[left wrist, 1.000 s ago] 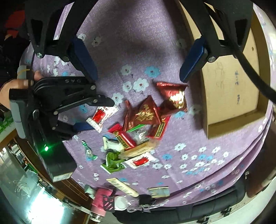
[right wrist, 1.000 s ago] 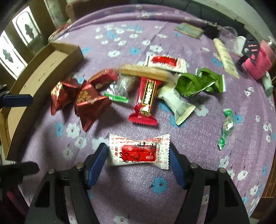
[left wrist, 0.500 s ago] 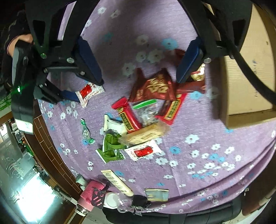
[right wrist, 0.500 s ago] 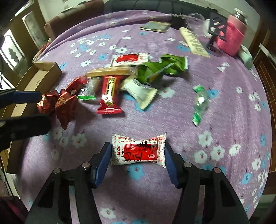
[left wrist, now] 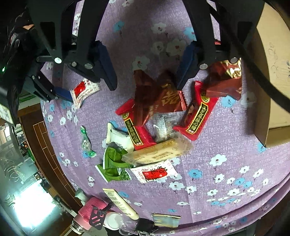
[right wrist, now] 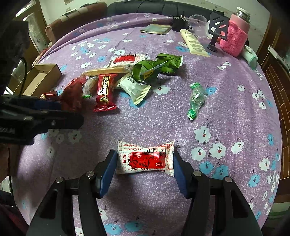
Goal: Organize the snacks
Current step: 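Grasp the red triangular chocolate wrapper with the left gripper while right holds the white packet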
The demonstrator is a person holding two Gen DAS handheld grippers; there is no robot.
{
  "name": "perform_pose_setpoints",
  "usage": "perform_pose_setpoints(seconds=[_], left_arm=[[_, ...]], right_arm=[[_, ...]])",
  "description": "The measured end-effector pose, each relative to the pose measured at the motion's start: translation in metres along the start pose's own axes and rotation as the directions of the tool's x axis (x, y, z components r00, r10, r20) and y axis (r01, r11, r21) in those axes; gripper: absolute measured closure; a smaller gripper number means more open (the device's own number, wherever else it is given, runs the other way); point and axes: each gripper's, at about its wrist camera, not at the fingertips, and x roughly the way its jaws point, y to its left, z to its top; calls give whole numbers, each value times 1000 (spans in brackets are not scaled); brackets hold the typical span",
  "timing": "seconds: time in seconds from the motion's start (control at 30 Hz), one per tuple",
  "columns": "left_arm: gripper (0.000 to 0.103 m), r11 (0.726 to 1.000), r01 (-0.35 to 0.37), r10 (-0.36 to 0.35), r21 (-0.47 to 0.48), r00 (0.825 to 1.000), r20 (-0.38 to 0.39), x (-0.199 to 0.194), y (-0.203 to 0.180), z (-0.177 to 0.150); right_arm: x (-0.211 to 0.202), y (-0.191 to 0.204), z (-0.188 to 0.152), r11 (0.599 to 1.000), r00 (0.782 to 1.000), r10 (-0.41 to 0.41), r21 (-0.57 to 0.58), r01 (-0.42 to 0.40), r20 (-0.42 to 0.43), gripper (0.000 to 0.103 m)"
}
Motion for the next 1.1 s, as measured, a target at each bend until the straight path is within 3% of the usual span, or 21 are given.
perform_pose_setpoints(seconds=[0.2,0.27,0.33,0.53,0.63,0.73,0.8,0.87,0.93,1.0,1.1], left_arm=[[41,1000,-26,25,17,999,27,5,-2,4],[69,1000,-7,7,22,1000,23,7,-2,6],[91,1000,31,-31,1,999,-7,12,2,7],[92,999,36,-36,-1,999,12,10,2,3],[92,999,28,-30,43,998,51,0,-8,2],[92,997,19,-21,69,999,28,1,-15,2],[84,997,-4,2,75,1000,28,-6,-19,0],[50,993,-29,22,113,998,66,-21,-24,-4],[26,989,-69,49,132,987,150,-37,-26,-5],[24,987,-82,57,137,982,178,-40,-26,-4],[24,976,-123,102,182,987,124,-19,-32,-2]], right_arm=[[-1,6,-2,1000,999,-26,-13,26,23,43],[-2,6,-4,999,999,-39,-19,40,35,43],[-2,6,-5,999,998,-44,-17,45,43,43],[-3,7,-9,999,997,-49,7,49,57,43],[-3,6,-9,999,998,-43,19,43,52,43],[-3,6,-8,999,998,-43,14,43,49,43],[-3,6,-8,999,998,-42,16,42,45,43],[-3,4,-9,999,998,-37,19,36,44,42],[-3,2,-9,999,999,-28,24,27,47,42],[-3,2,-9,1000,999,-26,17,25,47,41],[-2,2,-8,1000,999,-25,17,25,43,41]])
